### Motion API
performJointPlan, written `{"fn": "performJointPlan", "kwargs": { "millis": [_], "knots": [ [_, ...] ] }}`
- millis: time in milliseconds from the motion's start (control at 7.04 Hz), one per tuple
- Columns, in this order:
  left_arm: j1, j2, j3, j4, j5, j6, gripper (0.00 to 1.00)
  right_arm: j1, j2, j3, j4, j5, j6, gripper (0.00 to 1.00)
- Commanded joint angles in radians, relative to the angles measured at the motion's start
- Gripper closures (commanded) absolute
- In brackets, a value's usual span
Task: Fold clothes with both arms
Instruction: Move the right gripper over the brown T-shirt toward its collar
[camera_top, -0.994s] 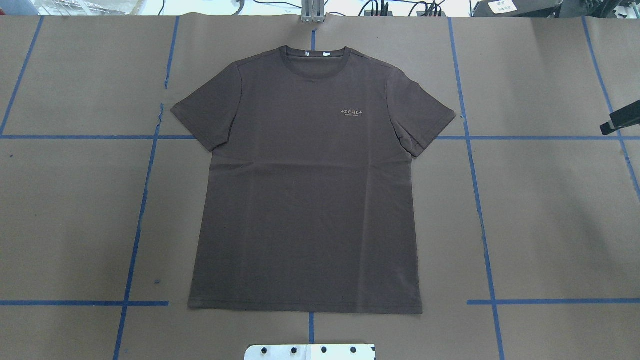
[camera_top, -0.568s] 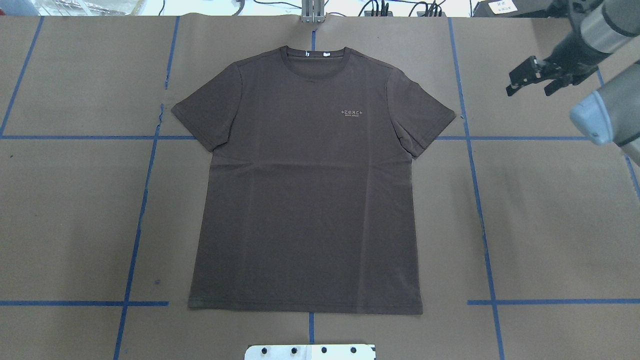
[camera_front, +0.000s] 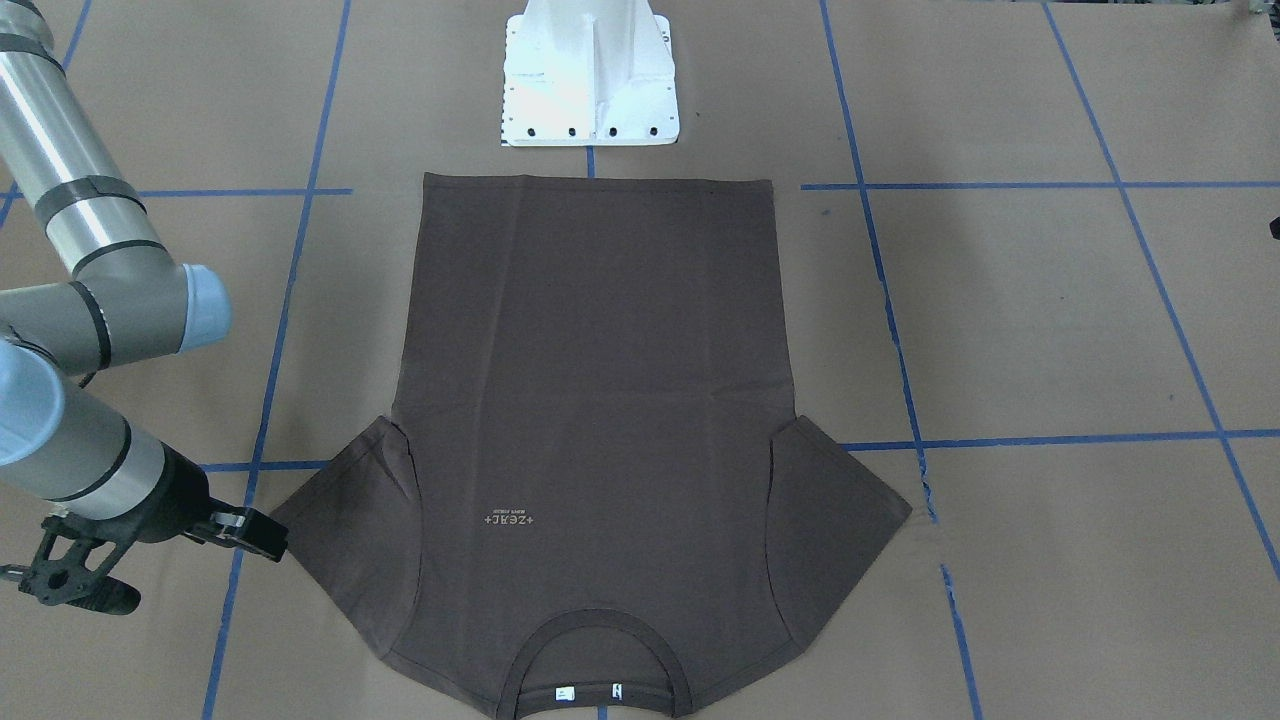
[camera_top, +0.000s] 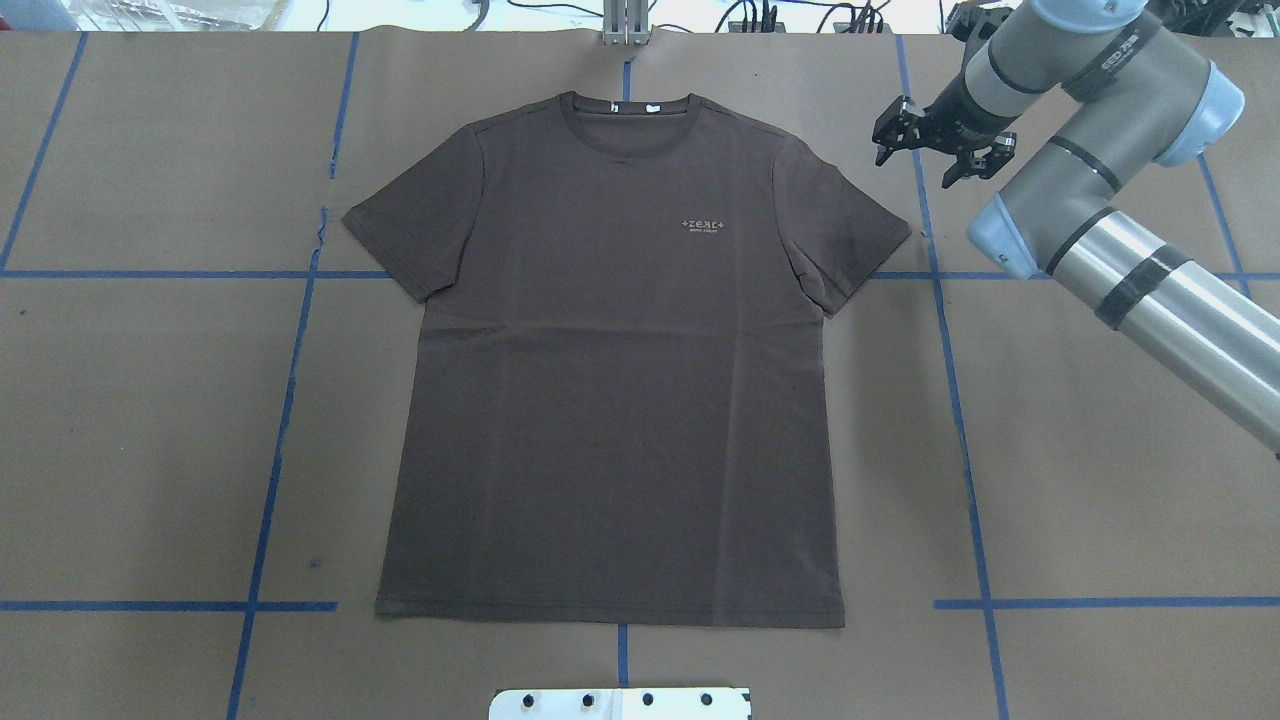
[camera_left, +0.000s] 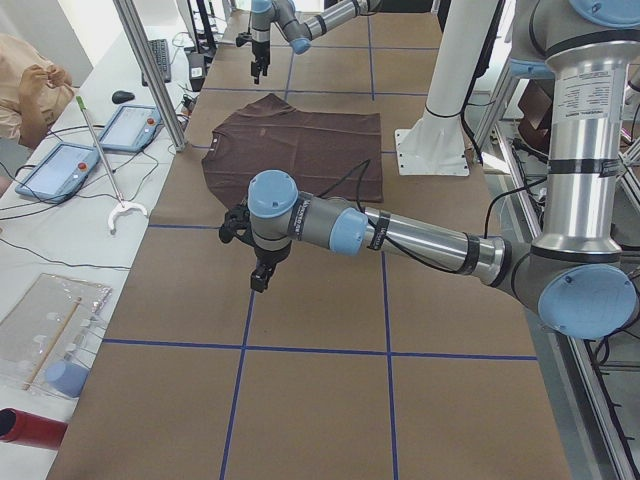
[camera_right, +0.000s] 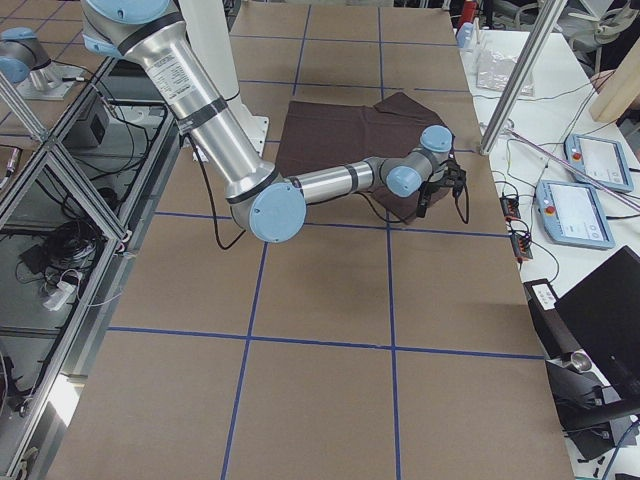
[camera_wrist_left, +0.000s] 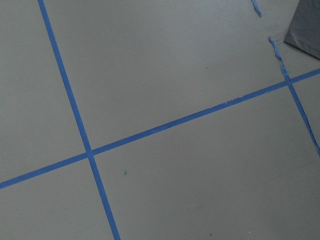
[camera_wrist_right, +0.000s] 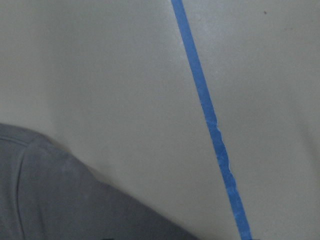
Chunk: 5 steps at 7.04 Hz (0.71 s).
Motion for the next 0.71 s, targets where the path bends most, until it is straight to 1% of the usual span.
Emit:
{"fn": "performJointPlan", "kwargs": {
  "millis": [0, 284, 426, 568],
  "knots": [
    [0.0, 0.0, -0.002, -0.001, -0.001, 0.0, 0.0, -0.047, -0.001, -0.038, 0.007, -0.063, 0.02, 0.11],
    [0.0, 0.0, -0.002, -0.001, -0.001, 0.0, 0.0, -0.064, -0.021, -0.033, 0.011, -0.063, 0.014, 0.18],
    [-0.001, 0.0, -0.002, -0.001, -0.001, 0.0, 0.0, -0.07, -0.024, -0.033, 0.008, -0.063, 0.014, 0.25],
    [-0.001, 0.0, -0.003, -0.001, -0.001, 0.0, 0.0, -0.07, -0.026, -0.032, 0.01, -0.062, 0.015, 0.45]
  ]
}}
